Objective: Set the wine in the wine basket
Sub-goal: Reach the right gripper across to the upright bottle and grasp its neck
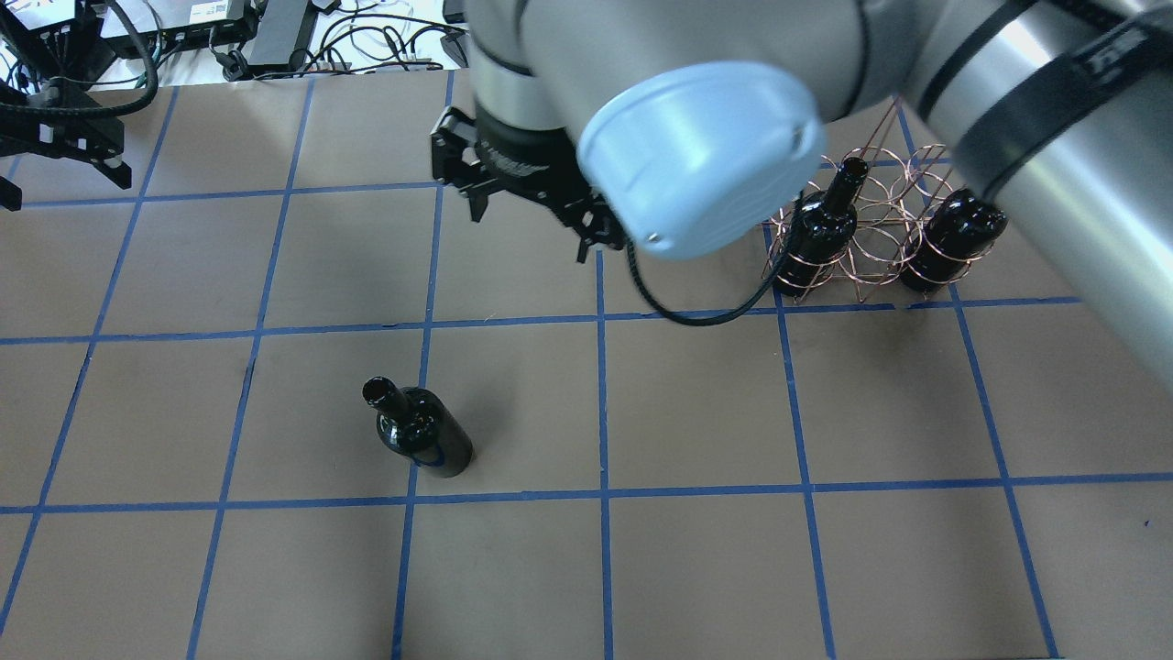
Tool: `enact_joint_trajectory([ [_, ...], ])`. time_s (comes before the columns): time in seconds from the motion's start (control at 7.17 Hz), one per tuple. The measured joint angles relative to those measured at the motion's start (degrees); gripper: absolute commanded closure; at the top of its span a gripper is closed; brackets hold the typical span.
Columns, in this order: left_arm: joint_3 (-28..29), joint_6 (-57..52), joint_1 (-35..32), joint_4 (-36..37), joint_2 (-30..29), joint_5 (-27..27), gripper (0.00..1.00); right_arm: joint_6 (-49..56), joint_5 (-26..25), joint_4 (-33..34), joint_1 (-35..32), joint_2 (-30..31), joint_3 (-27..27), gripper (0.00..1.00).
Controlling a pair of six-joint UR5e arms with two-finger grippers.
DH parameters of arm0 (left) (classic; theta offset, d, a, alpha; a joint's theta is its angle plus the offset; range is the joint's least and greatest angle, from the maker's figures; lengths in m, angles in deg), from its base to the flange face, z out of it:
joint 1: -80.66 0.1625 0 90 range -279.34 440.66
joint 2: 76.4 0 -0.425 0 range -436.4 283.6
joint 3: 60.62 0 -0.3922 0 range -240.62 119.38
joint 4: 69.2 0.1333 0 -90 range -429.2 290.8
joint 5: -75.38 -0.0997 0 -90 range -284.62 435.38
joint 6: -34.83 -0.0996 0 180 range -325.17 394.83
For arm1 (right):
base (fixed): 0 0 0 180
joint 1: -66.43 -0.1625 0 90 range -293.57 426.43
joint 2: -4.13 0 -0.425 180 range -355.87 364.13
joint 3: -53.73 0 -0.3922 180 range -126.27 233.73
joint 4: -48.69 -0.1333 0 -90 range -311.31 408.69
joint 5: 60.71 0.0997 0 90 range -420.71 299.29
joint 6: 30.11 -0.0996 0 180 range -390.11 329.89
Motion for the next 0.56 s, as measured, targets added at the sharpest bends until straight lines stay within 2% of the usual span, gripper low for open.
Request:
enact_joint_trajectory([
  [0.42,-0.1,0.0,-0.5,-1.6,0.2,-0.3,0.00,-8.4,-0.8,2.4,-8.8,-8.3,-4.6,0.00],
  [0.56,-0.2,0.0,-0.5,-1.6,0.2,-0.3,0.00,-9.1,-0.9,2.5,-10.8,-10.1,-5.0,0.04],
])
